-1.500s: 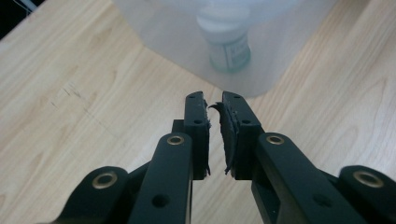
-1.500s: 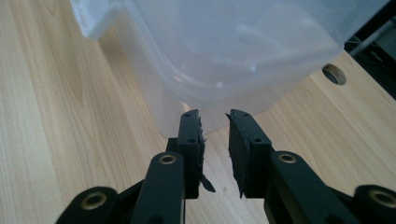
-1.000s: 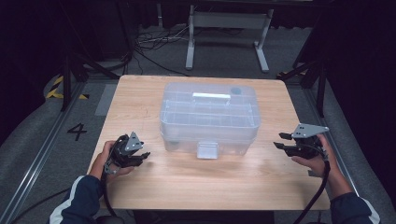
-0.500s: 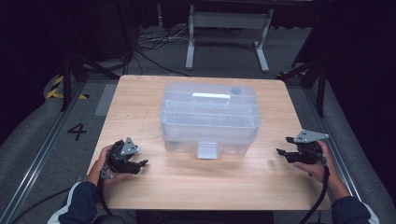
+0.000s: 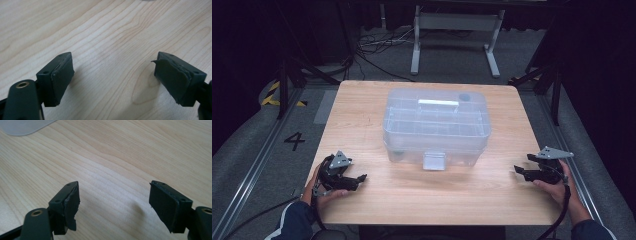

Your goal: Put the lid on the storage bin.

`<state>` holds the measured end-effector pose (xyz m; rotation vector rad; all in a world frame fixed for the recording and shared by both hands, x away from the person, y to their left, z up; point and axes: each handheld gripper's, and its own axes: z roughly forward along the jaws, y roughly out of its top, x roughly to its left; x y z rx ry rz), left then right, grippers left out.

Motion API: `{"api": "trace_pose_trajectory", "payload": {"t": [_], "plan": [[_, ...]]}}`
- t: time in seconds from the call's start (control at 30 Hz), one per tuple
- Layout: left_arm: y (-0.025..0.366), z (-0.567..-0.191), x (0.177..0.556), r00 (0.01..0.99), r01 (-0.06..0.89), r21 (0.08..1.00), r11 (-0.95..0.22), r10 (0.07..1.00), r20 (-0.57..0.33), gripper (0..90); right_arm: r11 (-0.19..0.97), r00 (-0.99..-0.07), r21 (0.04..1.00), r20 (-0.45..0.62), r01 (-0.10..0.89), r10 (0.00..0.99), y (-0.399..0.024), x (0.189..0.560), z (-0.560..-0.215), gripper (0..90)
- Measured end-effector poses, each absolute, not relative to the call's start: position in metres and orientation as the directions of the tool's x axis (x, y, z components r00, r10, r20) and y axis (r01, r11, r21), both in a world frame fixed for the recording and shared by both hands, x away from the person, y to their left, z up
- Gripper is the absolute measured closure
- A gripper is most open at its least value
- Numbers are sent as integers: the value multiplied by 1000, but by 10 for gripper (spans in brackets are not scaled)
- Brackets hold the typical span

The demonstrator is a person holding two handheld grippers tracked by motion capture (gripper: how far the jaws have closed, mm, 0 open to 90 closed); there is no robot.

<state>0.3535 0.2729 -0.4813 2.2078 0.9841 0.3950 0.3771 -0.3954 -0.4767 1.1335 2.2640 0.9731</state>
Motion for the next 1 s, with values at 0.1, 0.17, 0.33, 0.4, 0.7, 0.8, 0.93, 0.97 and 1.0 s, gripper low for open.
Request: {"api": "trace_pose_trajectory", "payload": {"t": [0.1, 0.17, 0.33, 0.4, 0.7, 0.8, 0.93, 0.97, 1.0], "plan": [[275, -481, 353, 660, 543, 691, -478, 751, 1, 157, 389, -548, 743, -36, 544, 836, -402, 372, -481, 251], [276, -481, 352, 657, 547, 688, -476, 754, -1, 156, 359, -521, 745, -18, 563, 854, -407, 369, -486, 233], [277, -482, 351, 650, 553, 688, -470, 760, -4, 149, 288, -445, 745, 13, 601, 896, -418, 364, -487, 218], [277, -482, 351, 649, 552, 691, -467, 761, -3, 147, 294, -448, 744, 9, 600, 894, -418, 363, -487, 210], [276, -482, 350, 632, 563, 690, -454, 775, -6, 148, 293, -448, 744, 9, 601, 894, -418, 364, -487, 204], [277, -482, 351, 621, 568, 690, -450, 784, 0, 148, 293, -448, 744, 9, 601, 894, -418, 364, -487, 204], [277, -482, 351, 593, 586, 691, -424, 805, -10, 147, 295, -449, 744, 7, 600, 894, -418, 364, -487, 203], [277, -482, 351, 592, 587, 691, -422, 806, -10, 147, 296, -449, 744, 7, 600, 893, -418, 364, -487, 203], [277, -482, 351, 592, 587, 690, -423, 806, -10, 147, 293, -447, 743, 9, 602, 895, -418, 364, -487, 199]]}}
